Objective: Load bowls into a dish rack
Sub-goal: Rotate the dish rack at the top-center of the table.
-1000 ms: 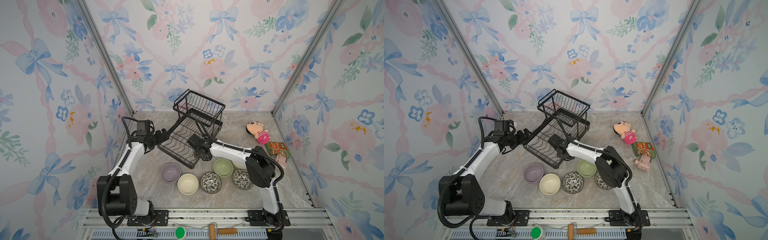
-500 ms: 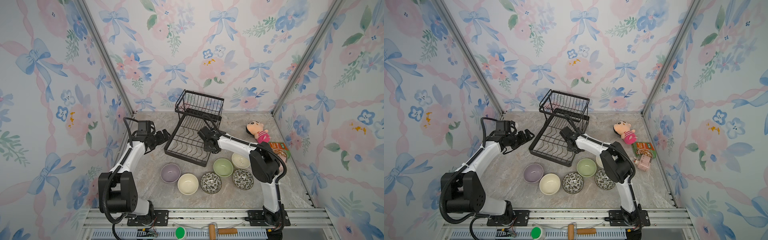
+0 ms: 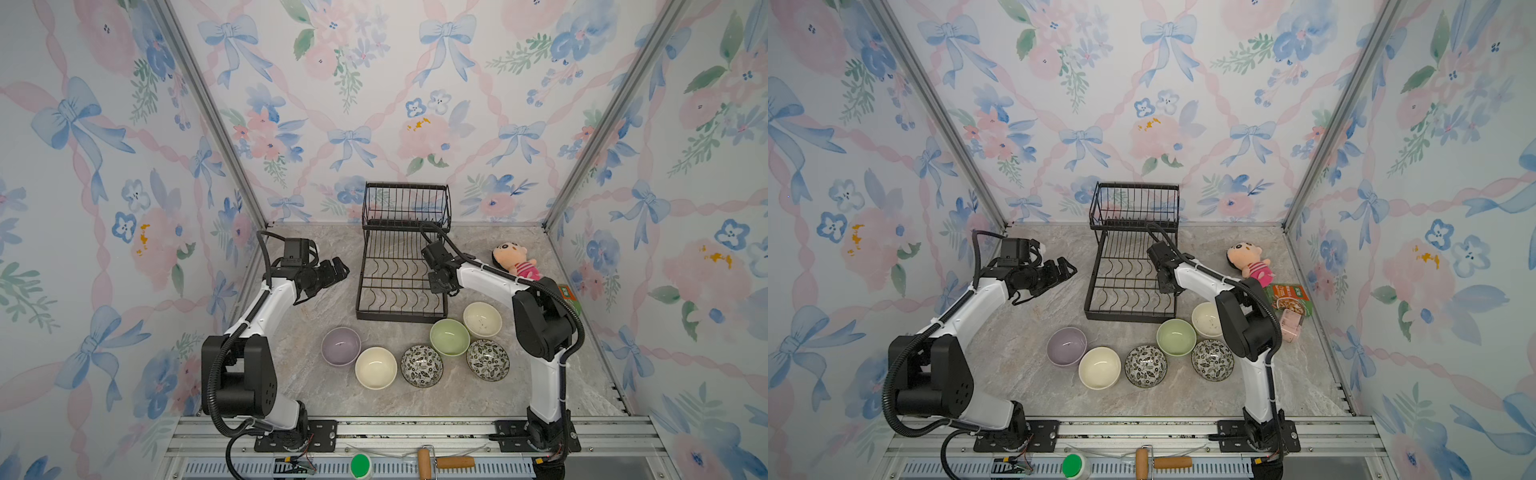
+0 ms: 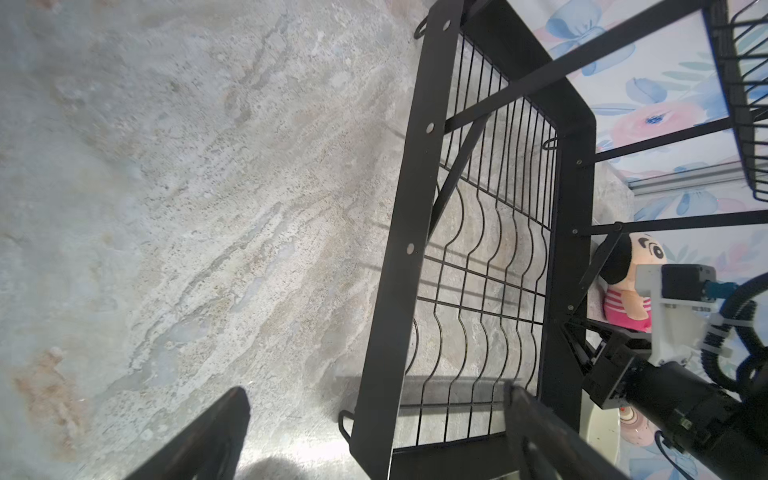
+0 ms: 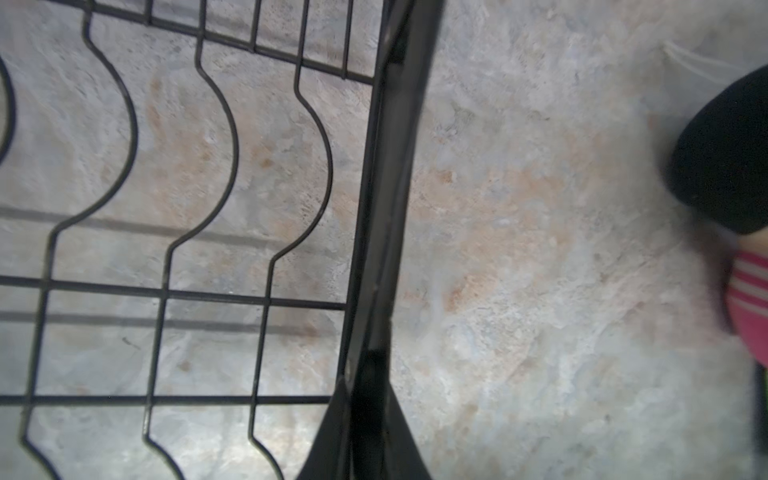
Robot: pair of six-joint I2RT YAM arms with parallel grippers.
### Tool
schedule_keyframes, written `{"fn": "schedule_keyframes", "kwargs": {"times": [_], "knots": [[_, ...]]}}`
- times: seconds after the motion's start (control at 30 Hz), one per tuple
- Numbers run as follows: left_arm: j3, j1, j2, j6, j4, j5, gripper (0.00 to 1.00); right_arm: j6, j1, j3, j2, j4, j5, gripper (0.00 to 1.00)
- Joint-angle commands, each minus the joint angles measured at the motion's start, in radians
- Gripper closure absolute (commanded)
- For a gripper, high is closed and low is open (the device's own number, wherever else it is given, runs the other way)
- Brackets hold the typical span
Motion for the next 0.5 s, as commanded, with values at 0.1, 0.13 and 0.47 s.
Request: {"fn": "schedule_keyframes", "kwargs": {"times": [0.1, 0.13, 0.47], "knots": [[0.038, -0.018, 0.027, 0.004, -0.003, 0.026, 0.02, -0.107, -0.016, 0.040, -0.023, -0.062, 0.054, 0.58], [0.046, -0.027, 0.036, 0.011, -0.002, 0.024, 0.02, -0.095, -0.015, 0.057, -0.028, -0.075, 0.054, 0.55], [0.205, -0.164, 0.247, 0.178, 0.004, -0.109, 0.12, 0.120, 0.048, -0.002, -0.225, -0.097, 0.036, 0.04]]}}
